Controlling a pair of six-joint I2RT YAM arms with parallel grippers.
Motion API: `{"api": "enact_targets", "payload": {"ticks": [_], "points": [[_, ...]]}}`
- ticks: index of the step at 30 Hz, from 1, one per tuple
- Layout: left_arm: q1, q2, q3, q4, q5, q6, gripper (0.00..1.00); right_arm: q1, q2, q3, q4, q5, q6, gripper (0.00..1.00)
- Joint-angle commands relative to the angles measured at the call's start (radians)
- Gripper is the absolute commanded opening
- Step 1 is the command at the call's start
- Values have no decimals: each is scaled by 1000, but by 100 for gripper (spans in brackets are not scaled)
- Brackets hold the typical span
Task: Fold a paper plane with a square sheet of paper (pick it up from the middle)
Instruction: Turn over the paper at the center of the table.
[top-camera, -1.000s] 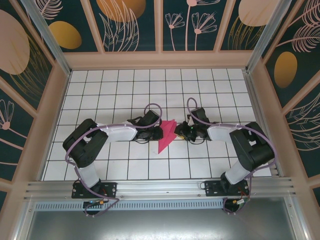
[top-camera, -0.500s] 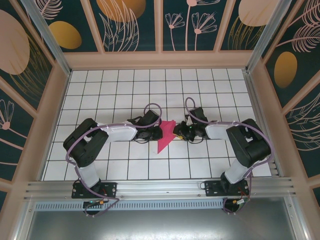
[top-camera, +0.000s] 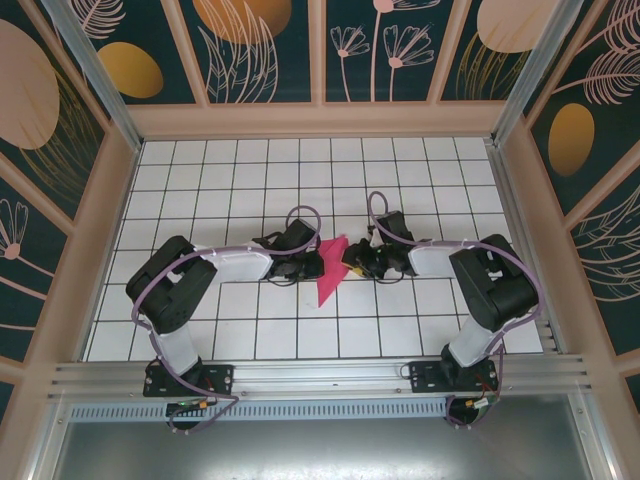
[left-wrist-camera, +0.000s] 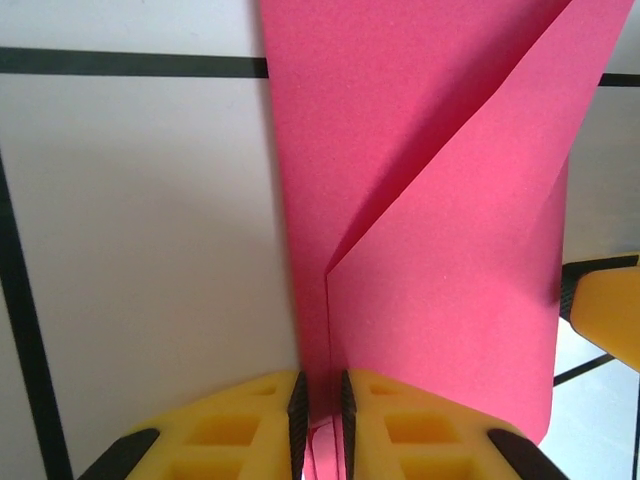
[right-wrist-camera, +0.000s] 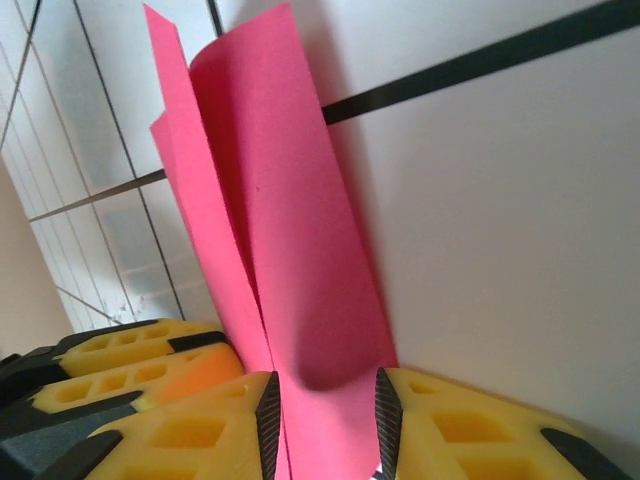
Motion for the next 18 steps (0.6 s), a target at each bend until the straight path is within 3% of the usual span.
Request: {"api": "enact_targets", "payload": {"ticks": [1,18], "points": [[-13,61,-32,76,108,-23,21,-2,33,23,87,-53,25,35],[39,25,-146,216,166,-94,19,10,92,53,182,-149,38,41]]}}
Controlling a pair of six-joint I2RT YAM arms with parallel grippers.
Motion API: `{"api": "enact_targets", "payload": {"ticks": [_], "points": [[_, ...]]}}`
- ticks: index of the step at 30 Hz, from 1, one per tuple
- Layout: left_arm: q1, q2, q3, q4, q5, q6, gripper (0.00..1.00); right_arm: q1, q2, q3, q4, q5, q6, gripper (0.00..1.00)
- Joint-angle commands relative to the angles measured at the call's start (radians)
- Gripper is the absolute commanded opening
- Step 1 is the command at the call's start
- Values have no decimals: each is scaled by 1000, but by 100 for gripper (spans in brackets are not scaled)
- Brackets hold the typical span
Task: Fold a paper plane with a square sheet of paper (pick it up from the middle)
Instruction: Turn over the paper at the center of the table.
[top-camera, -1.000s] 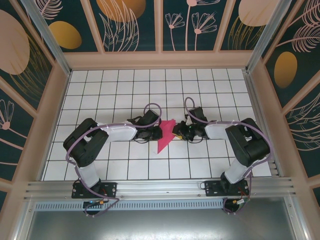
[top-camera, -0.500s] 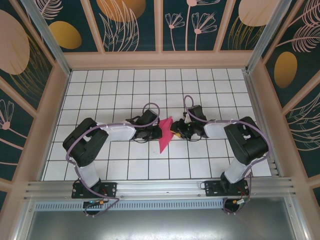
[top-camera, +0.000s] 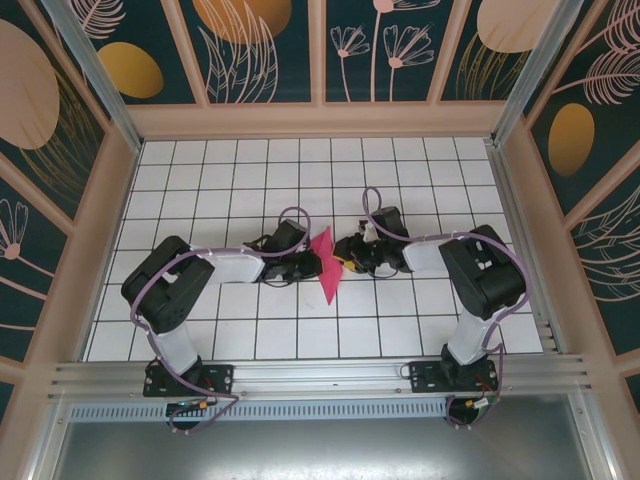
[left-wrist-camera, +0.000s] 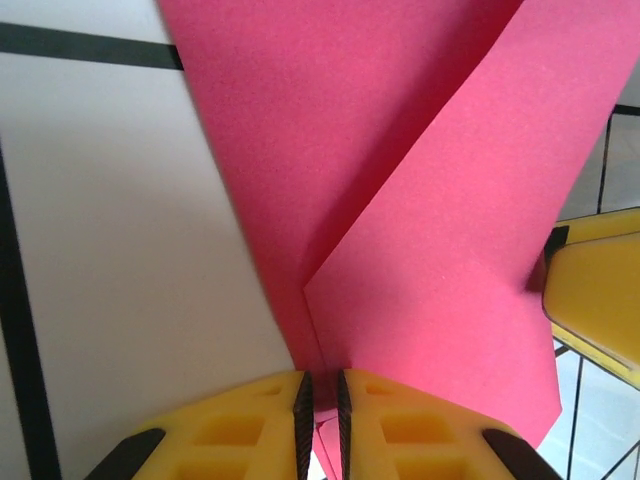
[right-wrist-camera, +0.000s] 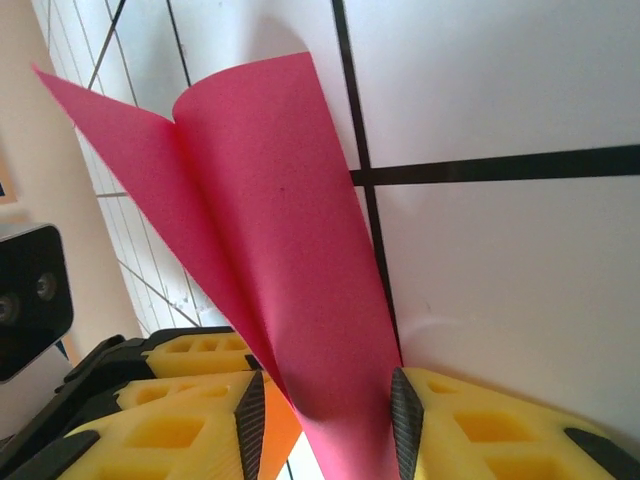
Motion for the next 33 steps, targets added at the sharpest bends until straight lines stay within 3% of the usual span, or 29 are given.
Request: {"api": "enact_targets", "payload": {"ticks": [1,19,25,33], "points": [[-9,42,-49,48,51,-36,19,12,-3,15,32,-43,9,41],[-2,39,-62,58,39,-49,19,25,-94,-63,19,-55,131,47],[-1,44,-57,54,39,-48,19,41,-103,-116,124,-65,187,49],[-1,45,-54,54,42,-45,19,40,-74,-54,94,-32,134,47]]}}
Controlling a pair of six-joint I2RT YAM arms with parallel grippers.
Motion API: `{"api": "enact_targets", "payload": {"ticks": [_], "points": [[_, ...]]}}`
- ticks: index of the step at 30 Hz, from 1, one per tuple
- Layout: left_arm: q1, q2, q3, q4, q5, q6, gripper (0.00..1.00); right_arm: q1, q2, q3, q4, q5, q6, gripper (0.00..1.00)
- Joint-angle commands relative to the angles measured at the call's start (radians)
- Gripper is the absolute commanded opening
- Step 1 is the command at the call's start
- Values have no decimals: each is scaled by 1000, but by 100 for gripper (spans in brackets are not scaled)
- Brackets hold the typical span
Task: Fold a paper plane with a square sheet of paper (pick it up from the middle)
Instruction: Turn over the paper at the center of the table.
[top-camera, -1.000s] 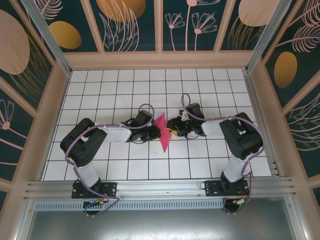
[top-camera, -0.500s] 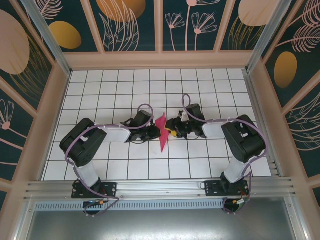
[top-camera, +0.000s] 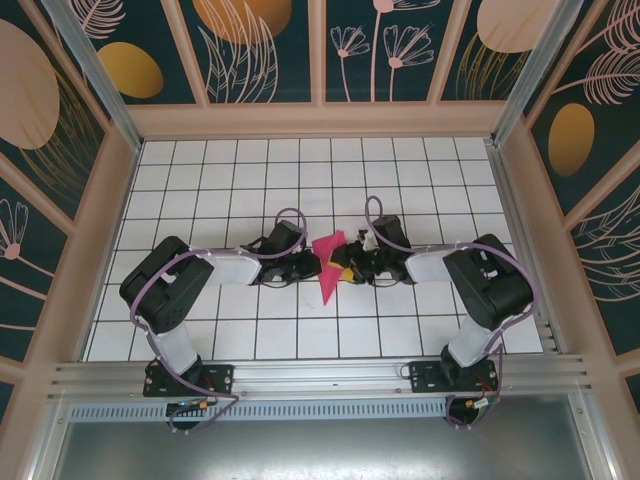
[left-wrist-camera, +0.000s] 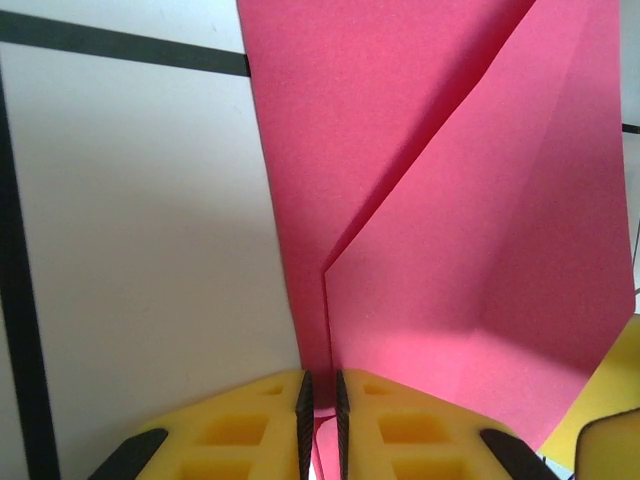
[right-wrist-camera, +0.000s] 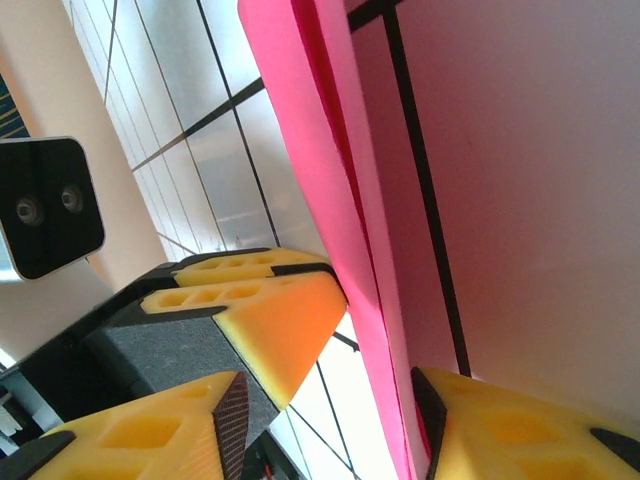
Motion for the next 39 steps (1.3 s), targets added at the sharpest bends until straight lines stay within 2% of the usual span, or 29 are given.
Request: {"api": "enact_targets", "payload": {"ticks": [1,6,12,15,18,22,27,31,35,39], "points": [[-15,50,-20,-9,11,-11,19,-2,13,59,-7,23,-44,46],[-15,34,-23,-15,-2,-13,19,-1,55,95,-61,68,-132,36],[-15,23,-26,-17,-7,-11,19,13,100,168,-148,100,-230,31],[-15,16,-26,-18,-9,-10,19,13,118,185,-149,93,-247,22],[-15,3,-31,-14,-14,-10,20,35,127,205,-171,104,-273,21],[-15,-40,-38,5,-18,-14,21,41,115,242,-227,133,-312,10],[-15,-154,-88,71,-64,-39,25,41,62,307,-369,229,-385,3],[-15,-259,-135,81,-157,-51,27,42,-8,388,-565,409,-471,3],[-15,-360,-181,59,-279,-59,26,56,-11,532,-847,738,-549,5],[-16,-464,-225,26,-408,-83,28,115,64,660,-1062,1098,-589,4]]}}
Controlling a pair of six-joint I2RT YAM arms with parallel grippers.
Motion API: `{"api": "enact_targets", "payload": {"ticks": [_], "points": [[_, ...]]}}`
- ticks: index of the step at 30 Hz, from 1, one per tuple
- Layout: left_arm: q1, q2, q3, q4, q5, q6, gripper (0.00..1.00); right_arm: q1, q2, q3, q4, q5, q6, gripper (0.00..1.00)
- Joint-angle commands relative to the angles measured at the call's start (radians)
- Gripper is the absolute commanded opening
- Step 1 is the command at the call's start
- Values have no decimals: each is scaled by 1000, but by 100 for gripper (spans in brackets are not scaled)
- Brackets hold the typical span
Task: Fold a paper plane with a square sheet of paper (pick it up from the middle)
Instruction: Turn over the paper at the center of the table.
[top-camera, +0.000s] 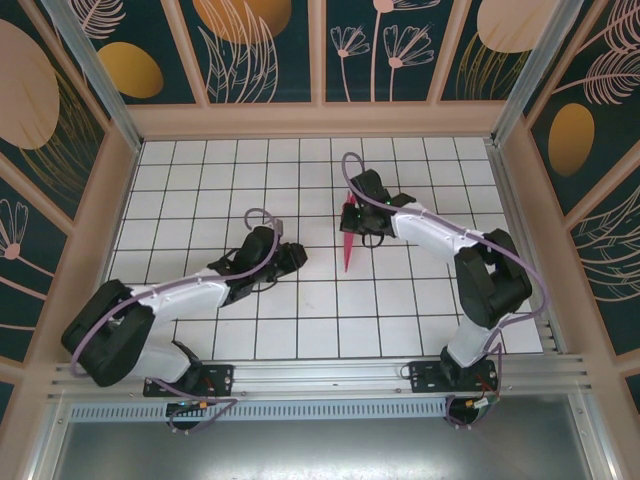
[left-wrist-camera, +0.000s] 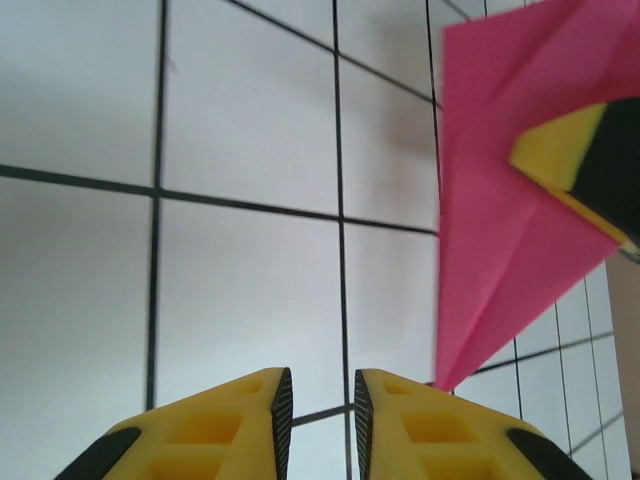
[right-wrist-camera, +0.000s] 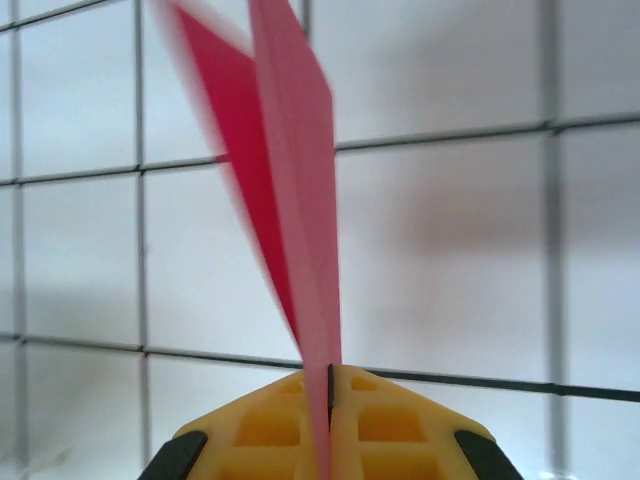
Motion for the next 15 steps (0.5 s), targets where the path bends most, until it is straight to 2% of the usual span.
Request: {"api": "enact_targets", "payload": {"ticks": [1,4,10,13,15], "points": [[0,-83,-40,-32,-171,-36,28,61,71,87,-296,410,-66,4],[-1,-163,-72,-57,-256,-56,29,103,159,149,-368,494,-36,4],[-2,-330,-145,-136,-399,-123,33,211,345,297,-463,568,9,6],[-1,-398,-190,-132,-430,-146,34,257,454,379,-504,555,24,8],[-1,-428,-208,-131,-435,-157,35,283,499,421,-498,496,15,9]]}}
